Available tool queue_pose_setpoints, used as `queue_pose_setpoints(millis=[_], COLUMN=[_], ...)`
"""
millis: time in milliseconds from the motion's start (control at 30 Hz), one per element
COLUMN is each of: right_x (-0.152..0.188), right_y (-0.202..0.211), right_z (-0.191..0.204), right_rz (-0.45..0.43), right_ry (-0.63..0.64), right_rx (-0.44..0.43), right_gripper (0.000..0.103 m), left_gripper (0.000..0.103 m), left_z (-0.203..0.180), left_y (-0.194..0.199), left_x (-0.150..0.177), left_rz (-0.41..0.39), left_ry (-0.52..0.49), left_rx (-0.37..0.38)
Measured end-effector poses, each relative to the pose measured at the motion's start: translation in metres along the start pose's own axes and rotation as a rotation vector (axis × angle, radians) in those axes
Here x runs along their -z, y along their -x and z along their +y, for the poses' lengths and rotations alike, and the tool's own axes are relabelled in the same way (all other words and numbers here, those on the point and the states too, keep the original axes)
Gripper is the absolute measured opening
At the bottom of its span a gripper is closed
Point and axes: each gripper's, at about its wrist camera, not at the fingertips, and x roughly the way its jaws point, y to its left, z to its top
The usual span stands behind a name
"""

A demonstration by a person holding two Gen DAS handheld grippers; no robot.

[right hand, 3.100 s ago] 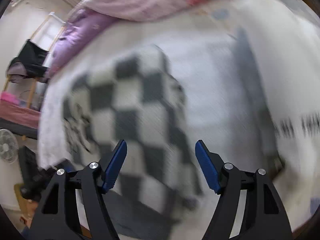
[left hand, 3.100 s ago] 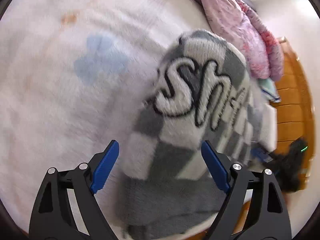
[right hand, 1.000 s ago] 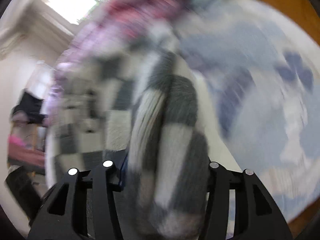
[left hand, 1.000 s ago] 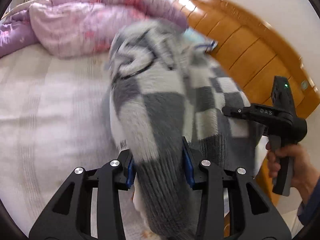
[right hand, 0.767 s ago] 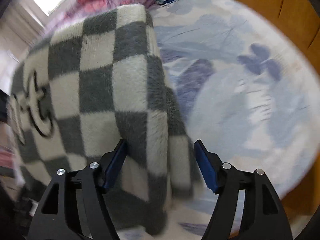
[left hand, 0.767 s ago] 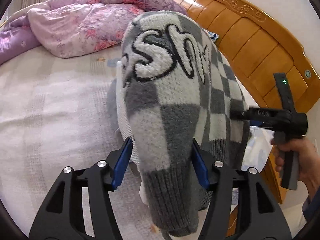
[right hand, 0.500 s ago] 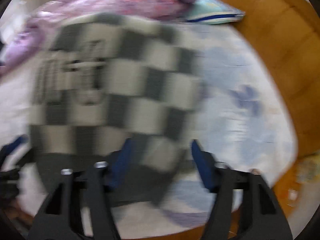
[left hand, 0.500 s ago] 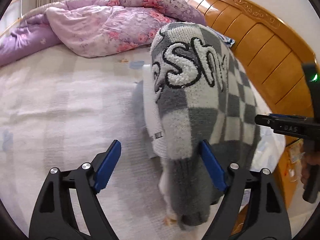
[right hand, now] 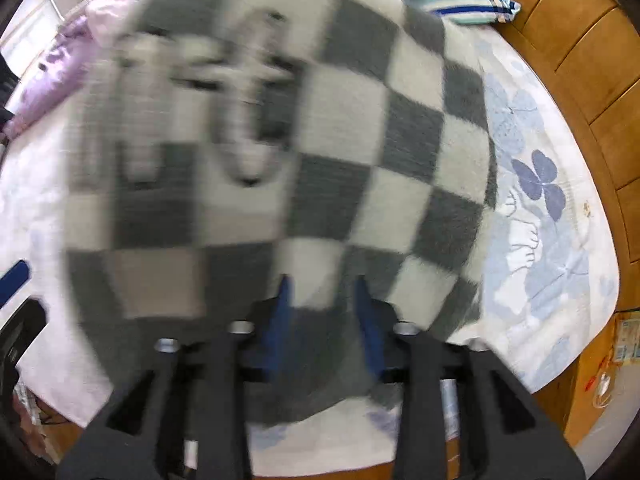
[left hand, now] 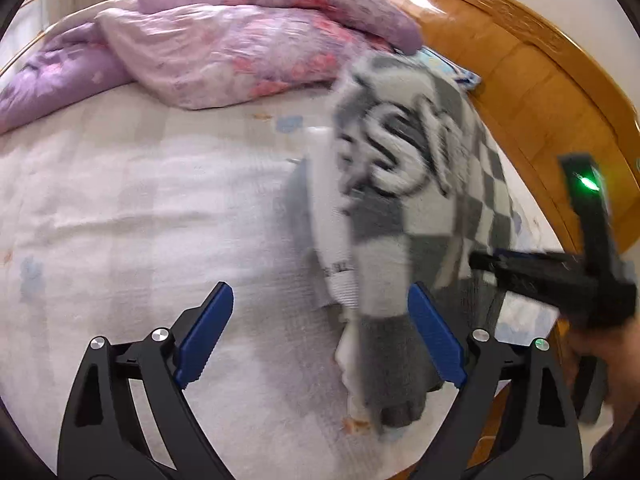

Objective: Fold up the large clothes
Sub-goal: 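Lift the bundle with both tools, set it down near the headboard, release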

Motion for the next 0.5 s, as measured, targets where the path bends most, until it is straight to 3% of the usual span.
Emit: queue_pose_setpoints(millis=[233,300,500], right_x=[0.009,0.014,0.033], right_y=[0.071,0.090,0.138], right_z=[0.070,0.094,0.149], right_rz=[-0.067,-0.086,-0.146], right_ry=[0.044,0.062,0.085], right_rx=[-0.046,-0.044,0.025], right_gripper=[0.072,0.084,0.088], left_gripper=[0.092,0.098,0.098], left_z=[0.051,0.066,0.107], left_y=[0.068,0.090,0.153], left_x=[-0.014,-0.016,-0.007], left_rz=[-0.053,-0.071,-0.094], left_ry=[0.016,0.029,0.043], left_rx=[-0.136,-0.153,-0.150])
